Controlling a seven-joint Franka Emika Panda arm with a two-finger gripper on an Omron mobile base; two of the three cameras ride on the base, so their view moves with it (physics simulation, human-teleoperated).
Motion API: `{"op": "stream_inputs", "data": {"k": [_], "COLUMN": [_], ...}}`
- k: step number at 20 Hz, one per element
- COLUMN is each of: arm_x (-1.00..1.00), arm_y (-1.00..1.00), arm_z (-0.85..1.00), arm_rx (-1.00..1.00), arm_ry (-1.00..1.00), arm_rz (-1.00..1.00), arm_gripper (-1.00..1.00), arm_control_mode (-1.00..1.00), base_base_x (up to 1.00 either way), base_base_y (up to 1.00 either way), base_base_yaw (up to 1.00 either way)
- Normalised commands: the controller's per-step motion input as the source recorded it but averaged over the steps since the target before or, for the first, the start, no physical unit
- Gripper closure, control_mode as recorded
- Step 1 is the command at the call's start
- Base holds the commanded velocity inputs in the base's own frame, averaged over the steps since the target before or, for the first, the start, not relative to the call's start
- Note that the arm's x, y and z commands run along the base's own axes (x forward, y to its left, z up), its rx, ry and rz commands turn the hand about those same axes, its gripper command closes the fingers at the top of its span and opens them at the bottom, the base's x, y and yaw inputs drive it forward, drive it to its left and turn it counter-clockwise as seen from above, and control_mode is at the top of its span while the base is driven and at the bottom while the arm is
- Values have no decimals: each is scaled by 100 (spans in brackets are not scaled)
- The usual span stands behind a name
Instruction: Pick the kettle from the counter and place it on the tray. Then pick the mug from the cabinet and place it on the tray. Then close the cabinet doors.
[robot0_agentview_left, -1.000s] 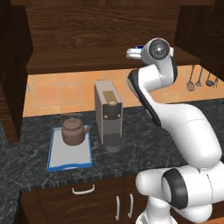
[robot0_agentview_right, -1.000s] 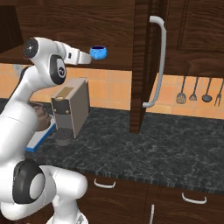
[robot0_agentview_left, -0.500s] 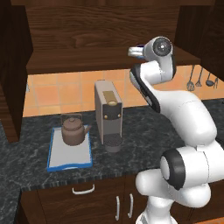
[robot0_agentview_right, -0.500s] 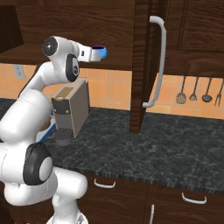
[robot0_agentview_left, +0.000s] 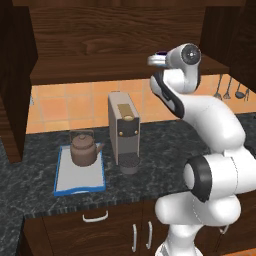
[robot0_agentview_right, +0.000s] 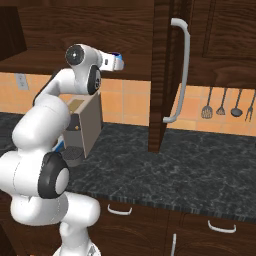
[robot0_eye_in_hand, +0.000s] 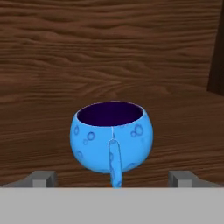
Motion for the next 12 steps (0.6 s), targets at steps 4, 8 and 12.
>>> {"op": "stream_inputs", "data": {"k": [4,8,12], "arm_x": [27,18,2], "arm_y": [0,-12,-3], "arm_z": [-3,0,-1], "arm_rx": [0,2,0], "arm_ry": [1,0,0], "arm_rz": [9,9,6], "arm_gripper": [-100,-100,100], "arm_control_mode": [-100,-100,-100], "base_base_x": [0,0,0], "base_base_y": [0,0,0], "base_base_yaw": [0,0,0]}}
